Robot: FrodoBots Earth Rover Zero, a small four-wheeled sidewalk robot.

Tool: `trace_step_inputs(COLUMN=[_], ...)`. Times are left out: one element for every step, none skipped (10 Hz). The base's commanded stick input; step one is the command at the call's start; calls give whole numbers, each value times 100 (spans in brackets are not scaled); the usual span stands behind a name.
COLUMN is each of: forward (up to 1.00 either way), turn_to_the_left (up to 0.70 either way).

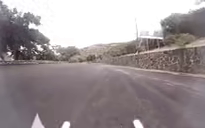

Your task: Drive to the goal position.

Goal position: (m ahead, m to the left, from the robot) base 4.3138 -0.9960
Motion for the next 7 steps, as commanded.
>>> trace_step_inputs(forward=[50,50,50,50,50,50,50], turn_to_the_left=[0,0,0,0,0,-21,-50])
